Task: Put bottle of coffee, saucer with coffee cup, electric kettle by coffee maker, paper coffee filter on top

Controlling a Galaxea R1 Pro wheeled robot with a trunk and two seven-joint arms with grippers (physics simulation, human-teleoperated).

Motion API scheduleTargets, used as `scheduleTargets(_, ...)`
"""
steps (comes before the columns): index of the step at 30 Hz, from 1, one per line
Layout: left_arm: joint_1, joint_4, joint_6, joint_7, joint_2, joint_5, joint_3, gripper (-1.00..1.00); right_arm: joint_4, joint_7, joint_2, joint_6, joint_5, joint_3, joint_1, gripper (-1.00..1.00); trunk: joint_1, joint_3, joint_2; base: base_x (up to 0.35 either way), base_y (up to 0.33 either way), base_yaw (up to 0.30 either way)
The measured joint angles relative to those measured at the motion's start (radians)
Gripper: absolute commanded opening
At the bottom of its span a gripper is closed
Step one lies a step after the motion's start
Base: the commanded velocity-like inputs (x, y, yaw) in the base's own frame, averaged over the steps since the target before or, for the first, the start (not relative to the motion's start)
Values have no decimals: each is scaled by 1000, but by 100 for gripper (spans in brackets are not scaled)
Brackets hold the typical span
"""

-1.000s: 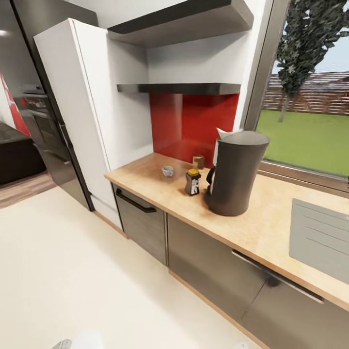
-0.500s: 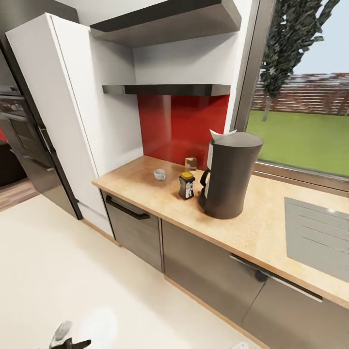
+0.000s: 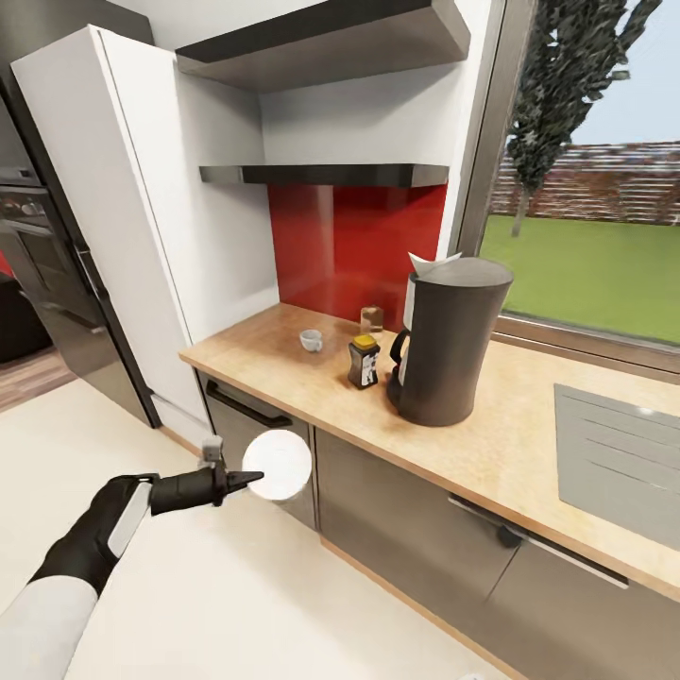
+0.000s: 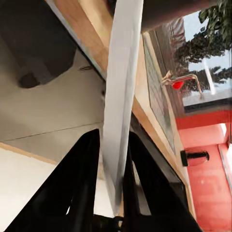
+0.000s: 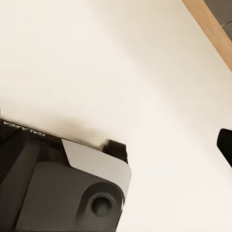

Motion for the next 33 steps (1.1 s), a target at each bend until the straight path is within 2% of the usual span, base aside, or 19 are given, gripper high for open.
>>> scheduleTargets(2,-79,40,8,13,-36,2,1,-100,0,3,0,0,0,0,7,100,0,0,0,0,0,0)
scheduleTargets(5,-154,121,9,39,-77,-4,2,-100,-1,3,0,0,0,0,12,100,0,0,0,0,0,0)
scheduleTargets(8,-238,244,8,140,-106,1,10,-100,-1,2,0,-3,-2,0,14,100,0,0,0,0,0,0)
scheduleTargets(11,-317,335,9,247,-129,30,39,-100,-3,1,2,-9,-5,-1,14,100,0,0,0,0,0,0)
scheduleTargets(16,-400,389,6,423,-169,69,108,-100,-8,-3,5,-11,-8,-4,14,100,0,0,0,0,0,0)
scheduleTargets(20,-403,394,3,480,-173,94,138,-100,-9,-3,5,-11,-9,-5,14,100,0,0,0,0,0,-58)
scheduleTargets(27,-394,384,0,488,-172,101,140,-100,-10,-4,5,-11,-9,-6,14,100,0,0,0,15,0,-240)
scheduleTargets(33,-392,384,-2,491,-169,101,135,-100,-7,-3,4,-11,-8,-6,14,100,-1,0,0,270,0,-71)
